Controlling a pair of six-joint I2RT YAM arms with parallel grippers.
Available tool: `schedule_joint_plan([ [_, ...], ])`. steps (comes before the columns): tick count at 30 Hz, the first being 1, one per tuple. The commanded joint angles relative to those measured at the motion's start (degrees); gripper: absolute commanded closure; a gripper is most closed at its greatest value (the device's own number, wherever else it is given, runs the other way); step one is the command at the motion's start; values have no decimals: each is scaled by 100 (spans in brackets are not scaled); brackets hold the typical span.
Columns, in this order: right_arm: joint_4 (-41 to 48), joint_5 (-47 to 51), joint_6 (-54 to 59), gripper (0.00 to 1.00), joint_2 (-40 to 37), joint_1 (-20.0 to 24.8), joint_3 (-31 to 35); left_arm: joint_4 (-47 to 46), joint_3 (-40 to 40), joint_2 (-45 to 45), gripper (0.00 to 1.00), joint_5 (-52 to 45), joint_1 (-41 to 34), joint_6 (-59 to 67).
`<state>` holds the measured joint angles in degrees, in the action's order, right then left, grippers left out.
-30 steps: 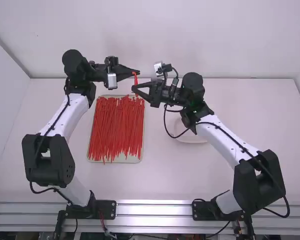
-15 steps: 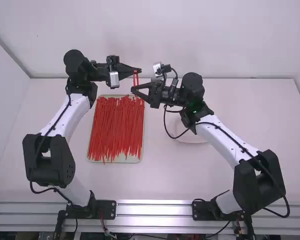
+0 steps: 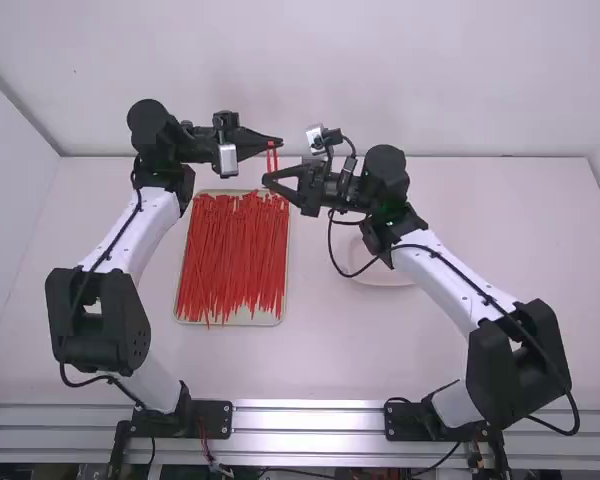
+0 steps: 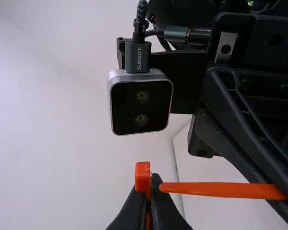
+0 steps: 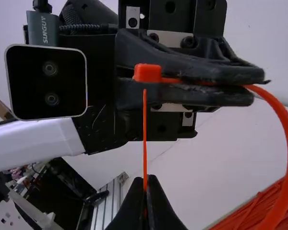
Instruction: Fasten the cable tie
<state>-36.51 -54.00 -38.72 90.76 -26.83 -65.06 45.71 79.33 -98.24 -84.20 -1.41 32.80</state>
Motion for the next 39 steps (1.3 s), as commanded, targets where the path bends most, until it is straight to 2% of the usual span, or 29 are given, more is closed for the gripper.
schedule_joint_plan([
  [1,-28,-151,-4,100,7,33,22,22,-55,7,98,-61,-44,0],
  [39,-83,-254,-7,100,7,127,22,151,-216,7,98,-87,-118,0],
])
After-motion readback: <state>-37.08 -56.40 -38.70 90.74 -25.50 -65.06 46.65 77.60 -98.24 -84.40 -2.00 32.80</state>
